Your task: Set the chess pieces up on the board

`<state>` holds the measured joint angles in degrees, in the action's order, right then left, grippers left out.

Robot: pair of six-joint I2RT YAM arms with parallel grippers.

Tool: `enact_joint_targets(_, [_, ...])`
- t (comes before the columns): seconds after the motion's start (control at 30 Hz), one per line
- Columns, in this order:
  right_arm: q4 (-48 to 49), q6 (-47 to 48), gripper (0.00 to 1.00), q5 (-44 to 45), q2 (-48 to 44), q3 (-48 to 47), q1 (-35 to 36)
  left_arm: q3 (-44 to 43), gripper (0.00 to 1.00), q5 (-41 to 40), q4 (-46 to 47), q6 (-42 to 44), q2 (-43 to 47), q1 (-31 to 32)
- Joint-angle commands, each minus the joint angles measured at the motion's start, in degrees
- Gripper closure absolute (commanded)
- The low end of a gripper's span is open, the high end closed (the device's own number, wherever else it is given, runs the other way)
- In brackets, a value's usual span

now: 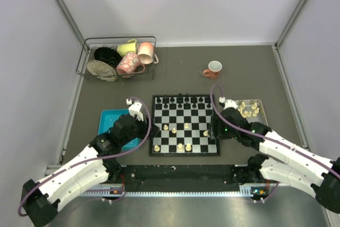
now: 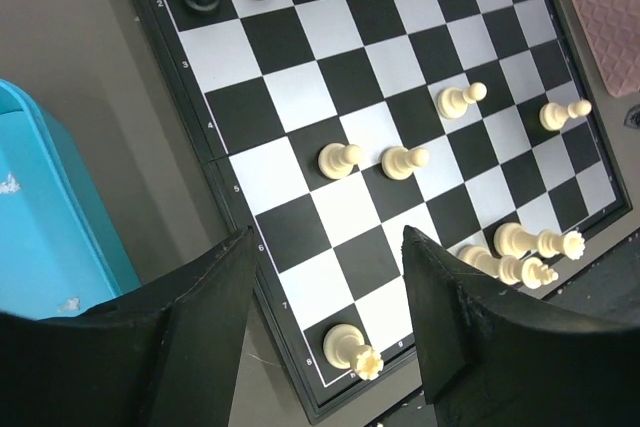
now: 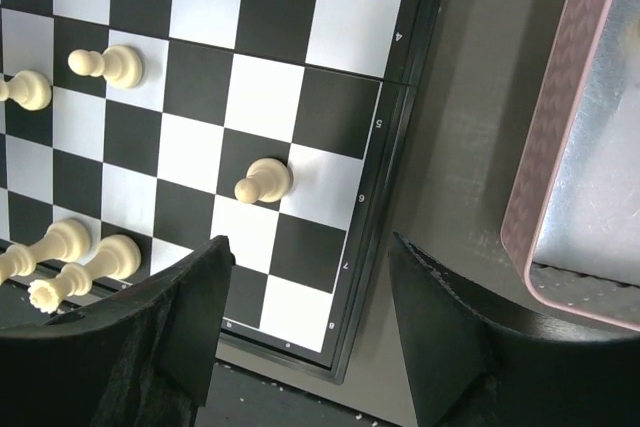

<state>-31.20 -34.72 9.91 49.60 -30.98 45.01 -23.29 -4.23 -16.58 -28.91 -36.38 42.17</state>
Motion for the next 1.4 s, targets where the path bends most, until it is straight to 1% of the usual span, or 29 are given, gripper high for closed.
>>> enact_joint_targets(0.0, [4.5, -0.5, 0.37, 0.6, -0.9, -0.5, 0.7, 2.1, 0.35, 3.3, 5.7, 4.4, 1.4, 0.4])
enact_joint_targets(0.1, [5.4, 0.3, 0.42, 0.5, 1.3, -1.5, 0.7, 3.6, 0.35, 4.0, 7.0, 5.3, 2.0, 0.3])
enact_joint_targets(0.13, [5.5, 0.6, 0.44, 0.4, 2.0, -2.1, 0.7, 3.9, 0.35, 5.7, 7.8, 5.4, 2.3, 0.4])
enact_joint_targets(0.2, [6.5, 0.9, 0.47, 0.1, 3.6, -2.6, 0.8, 4.8, 0.36, 6.3, 8.2, 5.4, 2.2, 0.4])
enact_joint_targets(0.33, [7.8, 1.0, 0.48, 0.6, 7.0, -3.5, 0.8, 6.0, 0.37, 5.9, 8.7, 5.8, 1.8, 0.5])
enact_joint_targets(0.6, [9.6, 1.5, 0.49, -0.2, 9.9, -4.5, 0.7, 7.5, 0.38, 7.0, 10.2, 5.7, 2.4, 0.5])
enact_joint_targets(0.97, [9.7, 1.9, 0.55, 0.6, 13.1, -5.8, 0.7, 8.0, 0.38, 6.6, 10.4, 5.5, 2.9, 0.6])
enact_joint_targets(1.17, [9.4, 2.0, 0.59, -0.5, 13.4, -6.5, 0.9, 8.2, 0.38, 6.4, 10.6, 5.4, 3.1, 0.5])
enact_joint_targets(1.37, [8.1, 1.5, 0.59, -1.1, 12.8, -6.1, 1.6, 8.3, 0.38, 6.4, 10.8, 5.4, 3.1, 0.6])
